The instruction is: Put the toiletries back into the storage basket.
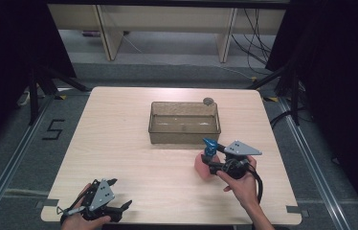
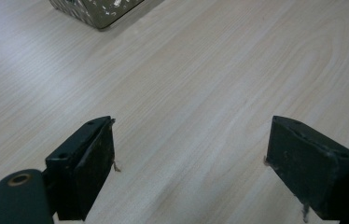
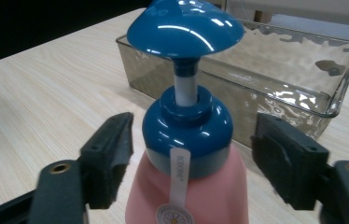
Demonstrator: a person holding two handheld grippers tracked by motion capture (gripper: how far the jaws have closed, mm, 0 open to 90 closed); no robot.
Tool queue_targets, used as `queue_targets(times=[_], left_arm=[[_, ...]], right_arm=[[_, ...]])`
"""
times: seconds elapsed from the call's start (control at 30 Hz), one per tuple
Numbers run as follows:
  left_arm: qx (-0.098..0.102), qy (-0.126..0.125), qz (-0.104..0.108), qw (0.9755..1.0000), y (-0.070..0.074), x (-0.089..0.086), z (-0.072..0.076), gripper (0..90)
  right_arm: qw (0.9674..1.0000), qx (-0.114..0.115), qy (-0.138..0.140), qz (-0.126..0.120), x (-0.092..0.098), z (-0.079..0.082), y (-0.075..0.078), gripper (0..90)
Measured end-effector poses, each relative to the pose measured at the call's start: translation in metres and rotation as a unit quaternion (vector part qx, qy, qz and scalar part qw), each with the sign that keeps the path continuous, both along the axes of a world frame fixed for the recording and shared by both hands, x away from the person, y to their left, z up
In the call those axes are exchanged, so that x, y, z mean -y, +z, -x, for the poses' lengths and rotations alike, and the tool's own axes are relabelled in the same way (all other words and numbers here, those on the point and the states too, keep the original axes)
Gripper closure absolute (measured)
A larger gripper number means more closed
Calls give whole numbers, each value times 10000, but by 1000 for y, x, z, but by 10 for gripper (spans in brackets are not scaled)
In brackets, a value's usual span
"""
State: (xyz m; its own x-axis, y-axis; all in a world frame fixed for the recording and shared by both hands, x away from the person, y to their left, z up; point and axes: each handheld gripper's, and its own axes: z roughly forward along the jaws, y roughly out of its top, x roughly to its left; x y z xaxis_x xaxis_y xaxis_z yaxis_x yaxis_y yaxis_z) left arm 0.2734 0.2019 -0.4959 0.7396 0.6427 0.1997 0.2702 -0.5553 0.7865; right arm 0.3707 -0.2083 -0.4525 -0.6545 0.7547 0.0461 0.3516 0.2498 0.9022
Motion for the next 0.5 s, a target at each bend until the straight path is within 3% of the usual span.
queue_targets(times=[0.1, 0.13, 0.3, 0.33, 0.43, 0.5], left_arm=[[-30, 0, -35, 10000, 1, -1, -1, 148], [12, 36, -27, 10000, 1, -1, -1, 148], [-1, 22, -43, 10000, 0, -1, -1, 148], [3, 32, -51, 10000, 1, -1, 0, 148], [7, 50, -15, 10000, 0, -1, 0, 148], [-3, 13, -25, 10000, 1, -1, -1, 148]], right_arm=[[9999, -66, -40, -90, -3, 0, -1, 342], [10000, 3, -20, 60, -2, 0, 0, 356], [9999, 50, 28, 91, -5, 0, 1, 433], [10000, -28, -7, -15, -7, 1, 0, 448], [9999, 116, 62, 28, -4, -3, 0, 478], [10000, 51, 26, 39, -4, -2, 1, 489]])
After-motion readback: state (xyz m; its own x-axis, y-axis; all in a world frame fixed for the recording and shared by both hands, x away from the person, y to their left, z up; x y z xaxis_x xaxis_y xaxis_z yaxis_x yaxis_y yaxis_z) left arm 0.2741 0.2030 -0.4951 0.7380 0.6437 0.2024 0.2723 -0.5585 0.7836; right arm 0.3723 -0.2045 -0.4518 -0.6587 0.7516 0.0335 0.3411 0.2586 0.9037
